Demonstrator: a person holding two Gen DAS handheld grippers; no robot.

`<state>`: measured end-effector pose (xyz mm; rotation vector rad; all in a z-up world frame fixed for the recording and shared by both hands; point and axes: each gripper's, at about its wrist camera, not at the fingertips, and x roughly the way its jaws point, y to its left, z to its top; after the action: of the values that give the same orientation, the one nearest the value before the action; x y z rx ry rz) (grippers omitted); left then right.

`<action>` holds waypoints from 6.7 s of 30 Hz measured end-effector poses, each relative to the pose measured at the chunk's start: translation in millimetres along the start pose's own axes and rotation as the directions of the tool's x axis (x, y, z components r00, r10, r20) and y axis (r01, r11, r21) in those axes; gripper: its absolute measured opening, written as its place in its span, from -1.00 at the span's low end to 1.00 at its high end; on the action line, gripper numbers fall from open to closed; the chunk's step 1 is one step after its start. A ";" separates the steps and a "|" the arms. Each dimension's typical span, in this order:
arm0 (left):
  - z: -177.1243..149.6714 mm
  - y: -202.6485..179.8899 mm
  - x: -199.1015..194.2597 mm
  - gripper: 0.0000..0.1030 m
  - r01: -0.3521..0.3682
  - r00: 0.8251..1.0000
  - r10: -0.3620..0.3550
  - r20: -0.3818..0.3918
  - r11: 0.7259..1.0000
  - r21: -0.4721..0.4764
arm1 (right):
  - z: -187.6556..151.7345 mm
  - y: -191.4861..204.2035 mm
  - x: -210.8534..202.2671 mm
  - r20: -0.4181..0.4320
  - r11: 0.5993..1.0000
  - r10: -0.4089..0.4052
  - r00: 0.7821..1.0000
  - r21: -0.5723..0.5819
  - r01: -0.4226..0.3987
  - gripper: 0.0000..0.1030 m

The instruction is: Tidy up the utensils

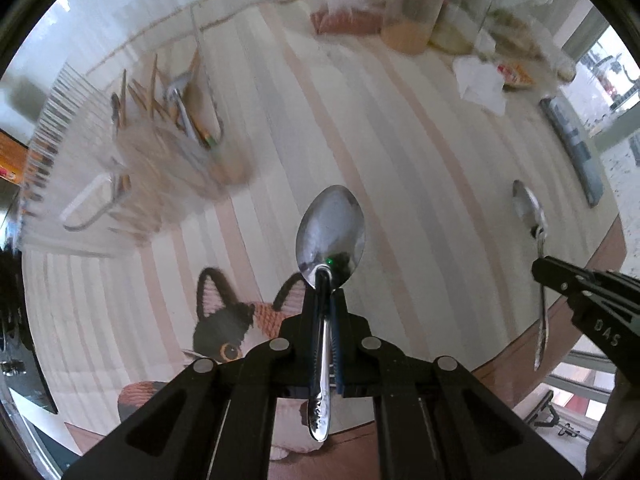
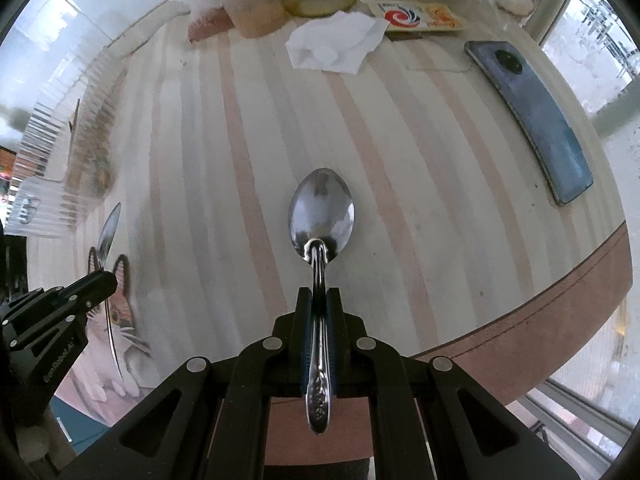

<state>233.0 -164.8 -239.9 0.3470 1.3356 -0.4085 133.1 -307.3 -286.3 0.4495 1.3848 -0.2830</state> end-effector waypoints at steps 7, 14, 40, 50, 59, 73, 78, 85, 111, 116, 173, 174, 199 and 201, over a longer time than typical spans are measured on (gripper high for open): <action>10.4 -5.8 -49.5 -0.93 0.032 0.994 -0.032 0.106 0.999 -0.005 | 8.1 7.8 -28.8 0.057 0.999 0.034 0.998 0.003 -0.034 -0.99; 29.5 4.4 -81.4 -0.93 0.039 0.979 -0.037 0.199 0.999 -0.003 | 22.8 5.1 -49.6 0.107 0.995 0.085 0.991 0.039 -0.089 -0.99; 95.2 138.2 -151.8 -0.93 0.071 0.949 0.021 0.315 0.958 -0.279 | 115.0 128.9 -119.8 0.253 0.953 0.300 0.920 -0.129 -0.275 -0.99; 131.1 217.1 -92.0 -0.93 0.128 0.979 -0.048 0.198 0.899 -0.419 | 167.5 242.7 -83.2 0.147 0.916 0.363 0.920 -0.238 -0.323 -0.99; 141.7 236.4 -54.9 -0.88 0.163 0.986 -0.126 0.111 0.871 -0.464 | 193.8 280.7 -28.8 0.048 0.914 0.333 0.942 -0.261 -0.310 -0.95; 92.2 238.8 -77.8 0.68 -0.136 0.969 0.211 0.126 0.889 -0.438 | 171.7 254.1 -58.6 0.138 0.947 0.193 0.971 -0.286 -0.148 -0.05; 72.0 233.4 -75.9 1.00 -0.167 0.962 0.240 0.135 0.898 -0.407 | 145.9 252.9 -64.6 0.184 0.951 0.081 0.979 -0.309 -0.021 0.49; 52.9 229.1 -82.0 1.00 -0.166 0.955 0.244 0.169 0.911 -0.378 | 116.0 250.9 -73.7 0.260 0.946 -0.055 0.964 -0.294 0.134 0.98; -85.0 156.9 -237.7 1.00 -0.120 0.855 0.299 0.424 0.909 -0.399 | -19.8 209.7 -239.3 0.536 0.951 0.011 0.844 -0.266 0.157 1.00; -115.3 138.5 -268.1 1.00 -0.106 0.832 0.304 0.464 0.908 -0.405 | -54.0 194.3 -273.6 0.576 0.953 0.039 0.817 -0.267 0.143 1.00; -172.2 103.2 -300.7 1.00 -0.160 0.775 0.414 0.478 0.860 -0.485 | -113.1 173.2 -322.7 0.602 0.941 0.092 0.793 -0.313 0.129 1.00; -172.1 103.6 -300.1 1.00 -0.162 0.775 0.415 0.476 0.859 -0.486 | -112.9 173.9 -322.4 0.602 0.941 0.091 0.793 -0.313 0.130 1.00; -162.1 109.8 -294.1 1.00 -0.174 0.789 0.413 0.455 0.860 -0.480 | -99.2 182.5 -310.6 0.584 0.941 0.070 0.809 -0.308 0.141 1.00; -162.4 110.4 -293.5 1.00 -0.174 0.789 0.414 0.455 0.860 -0.479 | -98.7 183.1 -310.1 0.584 0.941 0.070 0.809 -0.308 0.142 1.00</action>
<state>92.4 33.8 16.0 0.0660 0.7471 0.0645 75.5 -120.9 32.1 0.0274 0.7986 -0.1851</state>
